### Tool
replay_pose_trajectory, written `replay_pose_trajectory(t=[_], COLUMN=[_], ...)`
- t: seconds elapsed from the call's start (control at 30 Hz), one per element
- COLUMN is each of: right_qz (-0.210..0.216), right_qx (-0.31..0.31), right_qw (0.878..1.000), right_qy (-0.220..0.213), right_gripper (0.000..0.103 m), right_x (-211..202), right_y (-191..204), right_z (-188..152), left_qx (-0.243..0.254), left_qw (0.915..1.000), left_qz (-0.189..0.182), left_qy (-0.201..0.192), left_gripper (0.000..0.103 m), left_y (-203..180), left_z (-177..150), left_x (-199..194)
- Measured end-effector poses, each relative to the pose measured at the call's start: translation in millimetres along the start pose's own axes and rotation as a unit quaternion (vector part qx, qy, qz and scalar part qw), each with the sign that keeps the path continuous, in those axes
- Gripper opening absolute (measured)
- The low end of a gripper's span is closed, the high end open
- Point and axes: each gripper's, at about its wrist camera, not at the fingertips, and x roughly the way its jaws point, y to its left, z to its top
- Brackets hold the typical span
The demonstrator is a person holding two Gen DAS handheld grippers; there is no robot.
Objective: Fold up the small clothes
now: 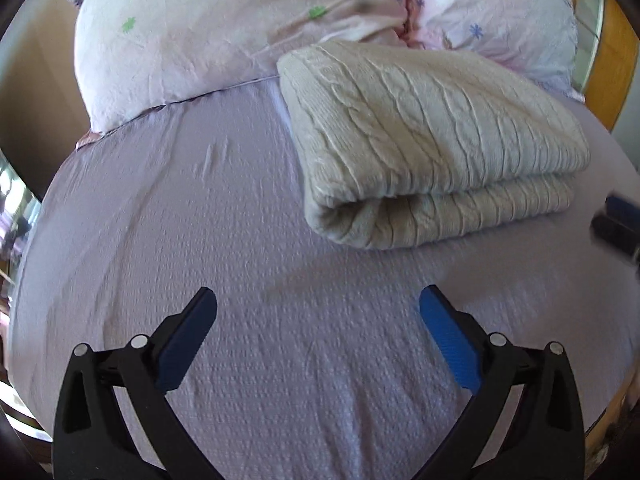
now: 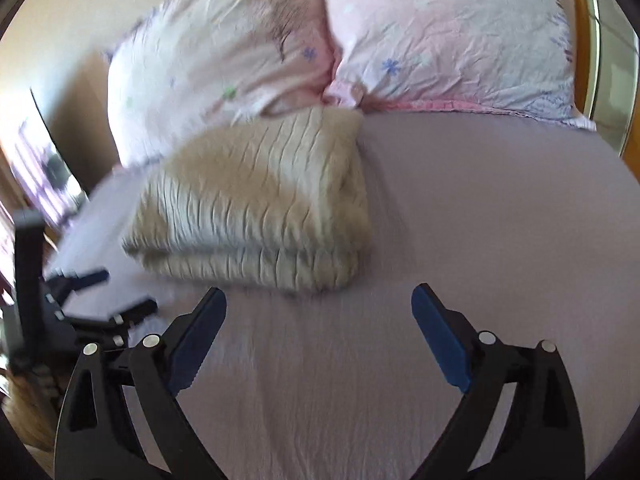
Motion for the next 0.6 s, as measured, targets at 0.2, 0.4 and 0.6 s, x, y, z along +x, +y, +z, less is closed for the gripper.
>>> replay_pose_trajectory(t=[0.2, 0.4, 0.6], right_qz=[-0.044, -0.053, -0.058], right_qx=[-0.038, -0.053, -0.053], right_qw=[0.998, 0.996, 0.996], right_qy=[0.038, 0.051, 0.045], right_gripper=[0.099, 0.102, 0.102], right_x=[23.9, 23.8, 23.3], right_y=[21.6, 28.9, 31.9], right_z=[-8.4, -15.4, -19.6], left_qx=[-0.036, -0.035, -0.033], left_qw=[0.9993, 0.9991, 0.9990], left_qz=[-0.010, -0.019, -0.023], left_qy=[-0.007, -0.015, -0.017], left_gripper=[0.101, 0.101, 0.101], left_y=[6.5, 8.8, 9.9], left_z=[-3.6, -4.0, -4.6], left_x=[3.3, 4.1, 3.5])
